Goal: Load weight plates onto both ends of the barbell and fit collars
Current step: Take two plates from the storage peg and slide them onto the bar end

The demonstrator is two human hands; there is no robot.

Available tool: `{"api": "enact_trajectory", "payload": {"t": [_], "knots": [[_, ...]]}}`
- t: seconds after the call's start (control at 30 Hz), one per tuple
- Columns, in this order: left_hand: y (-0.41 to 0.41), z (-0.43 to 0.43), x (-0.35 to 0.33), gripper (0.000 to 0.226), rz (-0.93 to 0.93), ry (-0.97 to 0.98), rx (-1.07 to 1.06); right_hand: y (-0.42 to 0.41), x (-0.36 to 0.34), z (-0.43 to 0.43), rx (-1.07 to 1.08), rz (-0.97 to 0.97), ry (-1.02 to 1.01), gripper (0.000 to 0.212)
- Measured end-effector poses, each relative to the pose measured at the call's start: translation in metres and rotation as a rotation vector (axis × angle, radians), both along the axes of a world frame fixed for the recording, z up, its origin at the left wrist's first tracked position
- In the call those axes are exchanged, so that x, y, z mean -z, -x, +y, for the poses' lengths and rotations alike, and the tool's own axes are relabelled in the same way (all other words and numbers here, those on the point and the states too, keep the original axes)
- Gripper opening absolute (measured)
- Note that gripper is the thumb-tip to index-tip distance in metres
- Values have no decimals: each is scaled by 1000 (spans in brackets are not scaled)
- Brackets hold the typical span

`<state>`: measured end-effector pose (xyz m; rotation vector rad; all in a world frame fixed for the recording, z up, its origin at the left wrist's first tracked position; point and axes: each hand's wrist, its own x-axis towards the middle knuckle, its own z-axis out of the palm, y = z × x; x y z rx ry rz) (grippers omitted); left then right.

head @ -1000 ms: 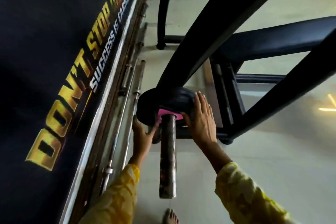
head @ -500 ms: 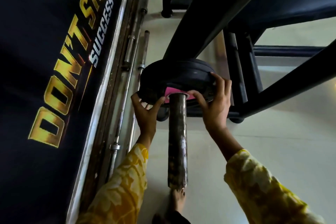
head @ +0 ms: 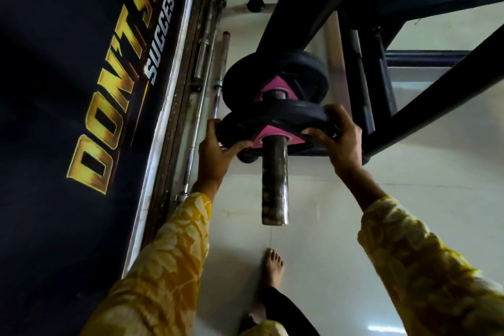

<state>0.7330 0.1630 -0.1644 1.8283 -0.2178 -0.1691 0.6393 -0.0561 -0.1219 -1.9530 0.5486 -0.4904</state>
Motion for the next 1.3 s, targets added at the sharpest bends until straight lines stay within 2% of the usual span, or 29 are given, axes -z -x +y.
{"api": "enact_trajectory", "payload": {"t": [0.13, 0.27, 0.4, 0.67, 0.83, 0.93, 1.0, 1.07, 1.2, 1.3], "knots": [[32, 23, 6, 62, 7, 22, 40, 39, 5, 19, -6, 19, 22, 44], [79, 45, 5, 45, -14, 17, 37, 92, 10, 47, 17, -2, -58, 49], [130, 78, 5, 40, -11, -21, 53, 147, 8, 77, 82, 18, -121, 55], [227, 102, -30, 41, 79, -22, 51, 235, -60, 99, 66, 85, -105, 54], [271, 77, -92, 43, 31, 38, 74, 286, -144, 77, 101, 20, -108, 58], [303, 53, -134, 60, 29, 100, 94, 325, -185, 57, 99, -35, -39, 51], [329, 36, -154, 67, -2, 117, 102, 354, -208, 42, 107, -62, -17, 56], [359, 18, -167, 60, -32, 126, 83, 385, -225, 26, 98, -82, 6, 64], [425, -19, -194, 46, -84, 135, 8, 445, -255, -5, 84, -128, 28, 63], [474, -47, -210, 50, -106, 163, -1, 494, -270, -33, 79, -150, 44, 59]]}}
